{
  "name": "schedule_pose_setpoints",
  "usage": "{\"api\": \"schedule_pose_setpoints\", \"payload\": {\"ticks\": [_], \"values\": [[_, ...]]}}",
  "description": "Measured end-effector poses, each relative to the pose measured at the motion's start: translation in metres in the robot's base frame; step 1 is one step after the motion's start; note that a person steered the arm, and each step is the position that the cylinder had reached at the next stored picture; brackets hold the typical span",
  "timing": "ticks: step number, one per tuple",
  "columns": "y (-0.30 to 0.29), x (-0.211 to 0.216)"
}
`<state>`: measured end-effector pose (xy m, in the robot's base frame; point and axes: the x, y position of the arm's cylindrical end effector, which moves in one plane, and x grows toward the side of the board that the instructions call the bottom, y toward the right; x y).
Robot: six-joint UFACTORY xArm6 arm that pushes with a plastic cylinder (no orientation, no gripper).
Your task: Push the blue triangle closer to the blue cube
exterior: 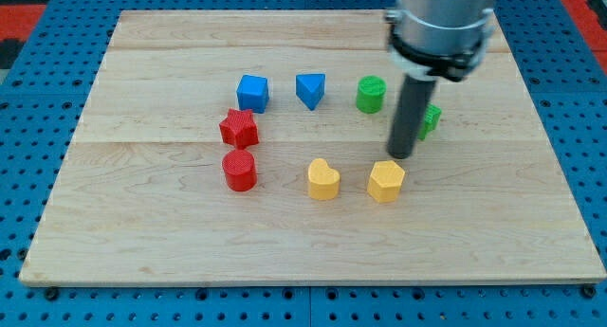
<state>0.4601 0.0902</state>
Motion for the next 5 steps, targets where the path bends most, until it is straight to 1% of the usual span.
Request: {"api": "schedule_pose_setpoints", "payload": {"ticks": [2, 3, 4, 5], "values": [[-0.113, -0.034], [-0.165, -0.034], [-0.193, -0.033], [-0.182, -0.028]]}}
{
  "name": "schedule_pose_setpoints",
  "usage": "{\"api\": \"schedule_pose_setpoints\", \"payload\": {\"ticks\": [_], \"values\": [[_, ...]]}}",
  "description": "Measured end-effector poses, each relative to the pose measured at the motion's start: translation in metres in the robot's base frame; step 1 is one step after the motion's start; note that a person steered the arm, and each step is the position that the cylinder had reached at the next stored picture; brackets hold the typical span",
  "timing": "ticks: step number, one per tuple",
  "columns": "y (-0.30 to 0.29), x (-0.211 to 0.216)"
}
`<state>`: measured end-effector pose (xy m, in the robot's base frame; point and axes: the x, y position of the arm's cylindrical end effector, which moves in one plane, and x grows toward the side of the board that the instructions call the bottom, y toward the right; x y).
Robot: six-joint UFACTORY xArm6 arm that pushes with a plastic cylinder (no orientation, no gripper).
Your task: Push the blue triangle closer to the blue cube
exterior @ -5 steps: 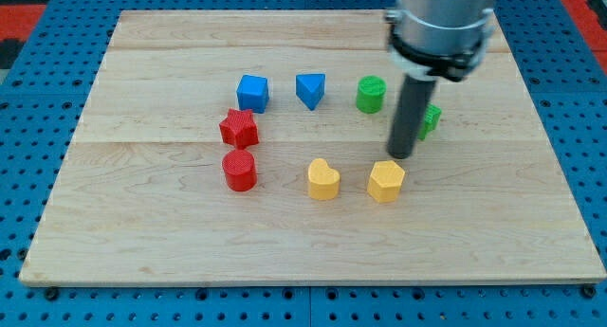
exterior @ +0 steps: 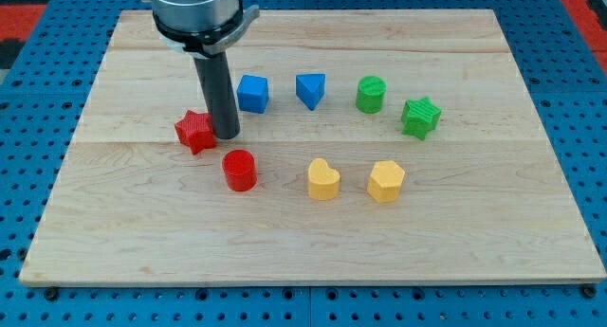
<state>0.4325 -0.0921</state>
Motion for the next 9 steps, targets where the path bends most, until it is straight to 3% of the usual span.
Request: {"api": "schedule_pose_setpoints", "payload": {"ticks": [3, 4, 6, 9], "values": [[0.022, -0.001], [0.039, 0.021], [0.120, 0.013], [0.118, -0.060]]}}
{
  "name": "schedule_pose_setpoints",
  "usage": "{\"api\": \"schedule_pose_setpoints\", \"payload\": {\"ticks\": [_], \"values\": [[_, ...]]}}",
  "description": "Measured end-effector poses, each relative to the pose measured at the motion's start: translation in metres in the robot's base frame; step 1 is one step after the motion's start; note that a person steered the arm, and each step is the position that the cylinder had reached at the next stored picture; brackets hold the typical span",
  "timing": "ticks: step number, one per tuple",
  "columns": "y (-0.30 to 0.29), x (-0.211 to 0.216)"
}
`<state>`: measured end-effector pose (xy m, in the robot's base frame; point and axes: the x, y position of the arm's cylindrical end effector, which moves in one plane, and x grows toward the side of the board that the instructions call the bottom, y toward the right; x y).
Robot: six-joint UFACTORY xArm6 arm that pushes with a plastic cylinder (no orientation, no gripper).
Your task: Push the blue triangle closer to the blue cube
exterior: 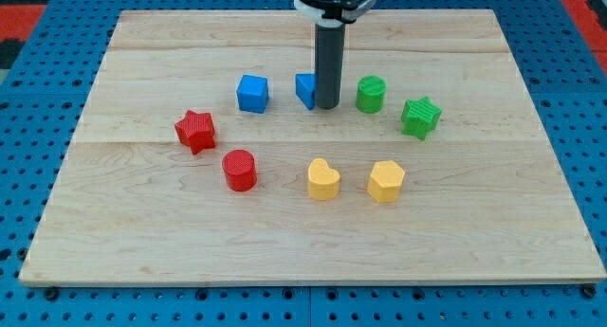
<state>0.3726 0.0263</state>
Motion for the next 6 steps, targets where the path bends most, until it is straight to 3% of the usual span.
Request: {"api": "schedule_pose_setpoints", "payload": {"ticks": [2, 6], "values": [[0.002, 0.017], [-0.027, -0.020]]}}
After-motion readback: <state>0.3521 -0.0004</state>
